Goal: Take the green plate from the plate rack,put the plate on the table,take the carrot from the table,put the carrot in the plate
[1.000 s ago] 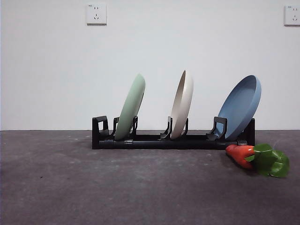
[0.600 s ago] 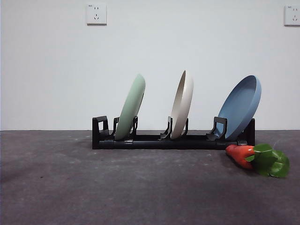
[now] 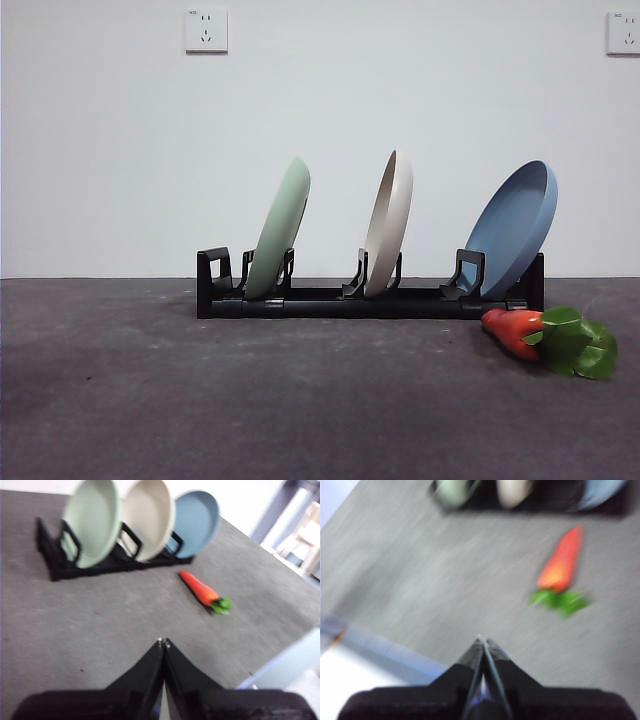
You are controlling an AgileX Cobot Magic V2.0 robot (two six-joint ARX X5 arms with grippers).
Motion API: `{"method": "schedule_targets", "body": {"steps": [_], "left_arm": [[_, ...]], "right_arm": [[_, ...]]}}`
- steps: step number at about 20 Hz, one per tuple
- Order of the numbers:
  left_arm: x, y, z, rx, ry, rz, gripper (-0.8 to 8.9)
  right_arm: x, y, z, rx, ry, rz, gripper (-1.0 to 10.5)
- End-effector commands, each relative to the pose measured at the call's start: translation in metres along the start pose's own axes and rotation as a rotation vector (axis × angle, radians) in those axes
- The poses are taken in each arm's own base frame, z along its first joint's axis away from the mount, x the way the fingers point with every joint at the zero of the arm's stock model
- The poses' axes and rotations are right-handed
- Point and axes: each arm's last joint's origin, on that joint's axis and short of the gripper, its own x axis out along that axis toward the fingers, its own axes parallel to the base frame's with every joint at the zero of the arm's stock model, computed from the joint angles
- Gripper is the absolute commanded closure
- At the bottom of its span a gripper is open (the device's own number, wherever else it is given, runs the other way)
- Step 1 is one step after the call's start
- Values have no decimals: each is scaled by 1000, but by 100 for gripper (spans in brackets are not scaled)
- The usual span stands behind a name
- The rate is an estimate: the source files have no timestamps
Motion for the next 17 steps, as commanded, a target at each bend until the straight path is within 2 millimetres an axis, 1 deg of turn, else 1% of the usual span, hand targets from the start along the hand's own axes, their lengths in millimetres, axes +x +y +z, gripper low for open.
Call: {"method": "schedule_targets", "body": {"steps": [1, 4, 5, 6, 7, 8, 9, 10, 11, 17], "left_arm": [[-3, -4, 5, 49, 29, -56, 820], [-5, -6, 10, 44, 49, -69, 810], [-5, -6, 11, 40, 49, -67, 765], [-4, -6, 11, 31, 53, -65, 634], [-3, -5, 11, 20, 57, -59, 456], [-3, -5, 11, 11, 58, -58, 351], [-3, -5, 12, 6, 61, -57, 305], [-2, -4, 12, 4, 64, -59, 306], [-1, -4, 12, 3, 66, -59, 306], [4, -1, 17, 4, 65, -59, 306]], "right_arm": [[1, 2, -1, -45, 57, 90, 958], [3, 1, -1, -45, 82, 93, 940], [3, 1, -1, -44, 82, 91, 929], [3, 1, -1, -42, 82, 89, 834], [3, 1, -1, -42, 82, 89, 665], [3, 1, -1, -40, 82, 88, 535], [3, 1, -1, -37, 82, 89, 426], [3, 1, -1, -32, 82, 88, 330], [3, 1, -1, -26, 83, 88, 295], [3, 1, -1, -17, 83, 88, 293]]}}
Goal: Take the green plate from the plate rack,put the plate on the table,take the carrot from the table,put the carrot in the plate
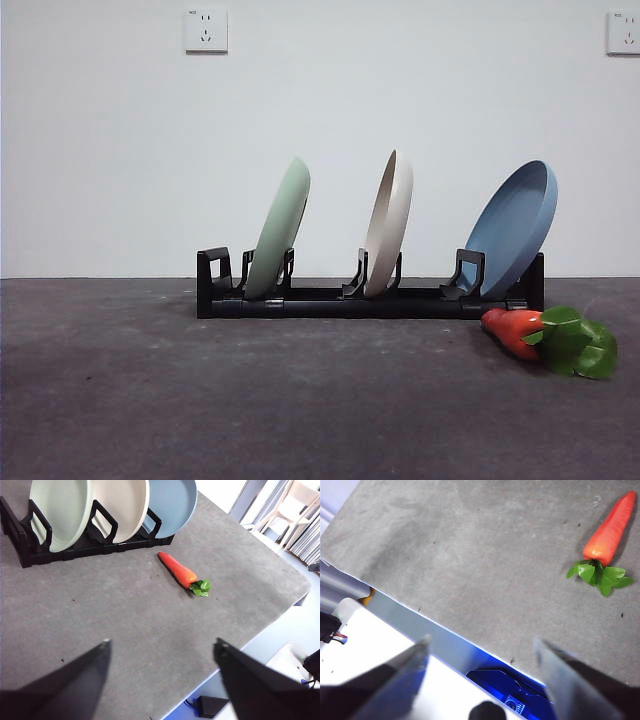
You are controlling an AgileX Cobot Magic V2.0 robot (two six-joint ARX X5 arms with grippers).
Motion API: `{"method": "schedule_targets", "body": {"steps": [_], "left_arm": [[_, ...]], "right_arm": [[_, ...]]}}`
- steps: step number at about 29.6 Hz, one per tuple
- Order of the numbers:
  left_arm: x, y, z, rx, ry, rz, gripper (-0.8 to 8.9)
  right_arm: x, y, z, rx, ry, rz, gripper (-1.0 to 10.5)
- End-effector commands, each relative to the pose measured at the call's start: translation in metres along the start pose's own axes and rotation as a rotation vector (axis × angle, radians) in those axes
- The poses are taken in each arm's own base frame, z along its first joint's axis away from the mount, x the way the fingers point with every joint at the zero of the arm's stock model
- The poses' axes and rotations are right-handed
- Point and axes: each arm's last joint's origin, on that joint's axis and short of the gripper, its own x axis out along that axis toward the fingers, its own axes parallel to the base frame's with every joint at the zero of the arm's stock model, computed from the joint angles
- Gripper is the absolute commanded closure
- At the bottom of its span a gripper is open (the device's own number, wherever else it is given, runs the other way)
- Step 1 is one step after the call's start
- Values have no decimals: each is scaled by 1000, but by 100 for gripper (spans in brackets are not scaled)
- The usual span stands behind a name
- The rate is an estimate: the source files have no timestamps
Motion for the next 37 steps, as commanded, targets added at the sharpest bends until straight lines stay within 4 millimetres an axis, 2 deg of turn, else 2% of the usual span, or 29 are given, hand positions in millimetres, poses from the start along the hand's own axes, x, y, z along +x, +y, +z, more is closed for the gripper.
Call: {"method": "schedule_targets", "body": {"steps": [1, 7, 12, 18, 24, 30, 37], "left_arm": [[2, 2, 6, 15, -21, -2, 306], [16, 9, 40, 54, -65, -15, 306], [42, 17, 83, 76, -57, -61, 306], [93, 28, 137, 116, -54, -88, 306], [152, 40, 174, 162, -45, -45, 306], [214, 58, 192, 170, -23, -3, 306], [274, 76, 185, 183, -25, 55, 306]], "right_arm": [[0, 0, 0, 8, -4, 1, 293], [0, 0, 1, 9, -4, 1, 293], [0, 0, 1, 9, -4, 1, 293], [0, 0, 1, 9, -4, 1, 293], [0, 0, 1, 9, -4, -1, 293], [0, 0, 0, 24, -4, -2, 293], [0, 0, 0, 38, -3, -2, 294]]}}
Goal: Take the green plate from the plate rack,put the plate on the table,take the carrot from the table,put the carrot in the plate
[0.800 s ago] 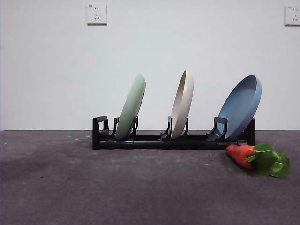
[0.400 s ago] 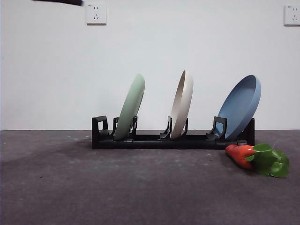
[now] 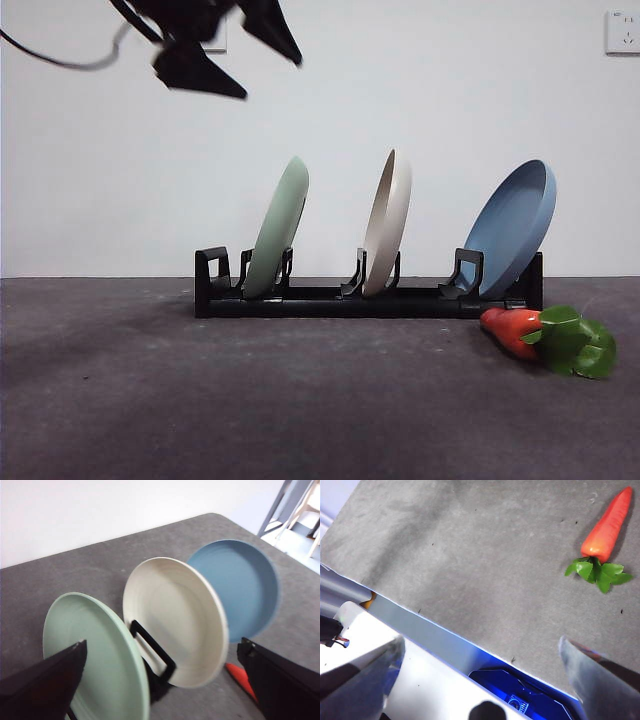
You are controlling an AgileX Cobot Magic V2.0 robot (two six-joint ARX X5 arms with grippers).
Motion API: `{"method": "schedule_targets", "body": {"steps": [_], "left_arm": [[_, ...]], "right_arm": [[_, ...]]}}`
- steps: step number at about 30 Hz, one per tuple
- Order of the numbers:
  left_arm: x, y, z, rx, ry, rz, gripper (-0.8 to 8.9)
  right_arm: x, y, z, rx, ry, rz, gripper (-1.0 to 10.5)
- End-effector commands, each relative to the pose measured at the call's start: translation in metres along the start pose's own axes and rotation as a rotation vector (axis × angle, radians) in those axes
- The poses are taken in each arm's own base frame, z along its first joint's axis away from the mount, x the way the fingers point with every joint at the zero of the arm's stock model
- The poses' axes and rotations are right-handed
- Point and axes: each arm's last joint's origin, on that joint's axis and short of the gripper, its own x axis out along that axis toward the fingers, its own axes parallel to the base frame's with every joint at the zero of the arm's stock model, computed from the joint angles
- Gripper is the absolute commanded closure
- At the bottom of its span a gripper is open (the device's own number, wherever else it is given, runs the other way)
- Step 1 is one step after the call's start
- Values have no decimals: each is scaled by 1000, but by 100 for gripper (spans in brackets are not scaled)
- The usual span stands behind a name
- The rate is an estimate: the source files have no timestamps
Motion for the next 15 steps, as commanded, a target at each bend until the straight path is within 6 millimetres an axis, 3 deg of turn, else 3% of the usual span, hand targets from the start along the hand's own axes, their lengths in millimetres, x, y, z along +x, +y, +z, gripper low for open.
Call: {"method": "schedule_targets", "body": {"steps": [1, 5, 15], "left_arm": [[23, 5, -10, 15, 8, 23, 306], [46, 10, -26, 10, 33, 44, 306], [79, 21, -59, -24, 143, 66, 307]], "right_arm": [[0, 0, 0, 14, -4, 1, 294], [0, 0, 0, 15, -4, 1, 294], [0, 0, 0, 18, -4, 1, 294]]}}
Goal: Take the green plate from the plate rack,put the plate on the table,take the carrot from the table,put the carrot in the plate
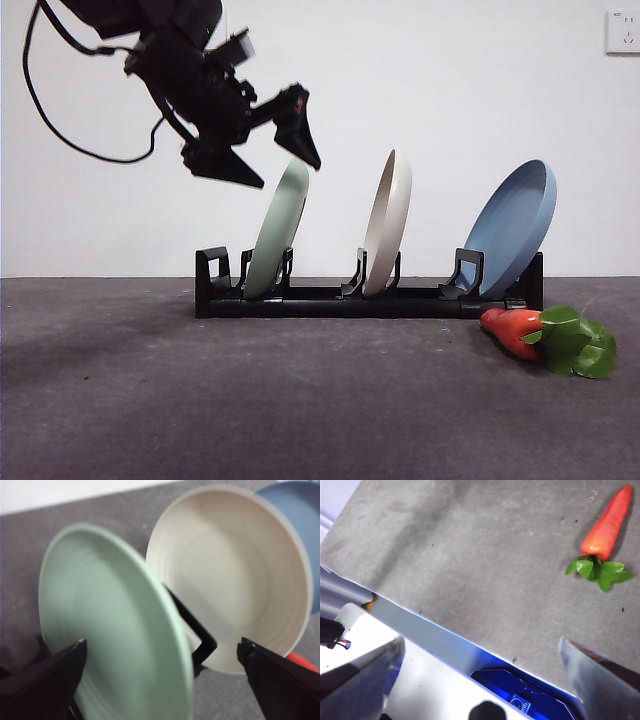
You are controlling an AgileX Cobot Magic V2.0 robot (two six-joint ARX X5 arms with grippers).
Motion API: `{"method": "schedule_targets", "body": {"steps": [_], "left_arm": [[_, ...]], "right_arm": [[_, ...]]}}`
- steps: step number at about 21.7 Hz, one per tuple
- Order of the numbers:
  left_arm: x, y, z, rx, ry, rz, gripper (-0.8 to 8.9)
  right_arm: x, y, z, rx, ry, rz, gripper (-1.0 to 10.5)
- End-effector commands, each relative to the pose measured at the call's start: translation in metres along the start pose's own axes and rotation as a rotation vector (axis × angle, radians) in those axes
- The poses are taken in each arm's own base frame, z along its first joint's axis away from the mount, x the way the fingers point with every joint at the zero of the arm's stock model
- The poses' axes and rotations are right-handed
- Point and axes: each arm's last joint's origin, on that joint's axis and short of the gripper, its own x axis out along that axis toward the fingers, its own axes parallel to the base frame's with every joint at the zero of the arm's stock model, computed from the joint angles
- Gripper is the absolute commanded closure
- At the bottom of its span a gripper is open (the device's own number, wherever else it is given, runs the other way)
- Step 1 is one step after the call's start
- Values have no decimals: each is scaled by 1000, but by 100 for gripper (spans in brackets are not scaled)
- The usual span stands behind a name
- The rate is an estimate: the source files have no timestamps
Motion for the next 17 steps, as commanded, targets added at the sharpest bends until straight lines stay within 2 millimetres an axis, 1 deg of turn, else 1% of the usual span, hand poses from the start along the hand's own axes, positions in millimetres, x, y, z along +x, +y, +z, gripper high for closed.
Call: {"method": "schedule_targets", "body": {"steps": [1, 3, 4, 8, 10, 12, 17], "left_arm": [[10, 0, -8, 4, 33, -3, 310], [10, -1, -9, -2, 46, -4, 330], [10, -1, -10, -2, 47, -4, 372], [11, -2, -9, -8, 45, -14, 690], [11, -2, -10, -11, 54, -16, 786], [11, -2, -11, -13, 60, -21, 819], [10, -4, -11, -49, 61, -94, 819]], "right_arm": [[0, 0, 0, 7, -4, 1, 294], [0, 0, 0, 7, -4, 1, 294], [0, 0, 0, 6, -4, 1, 294], [0, 0, 0, 7, -4, 0, 294], [0, 0, 0, 7, -4, 1, 294], [0, 0, 0, 6, -4, 1, 294], [0, 0, 0, 6, -4, 0, 294]]}}
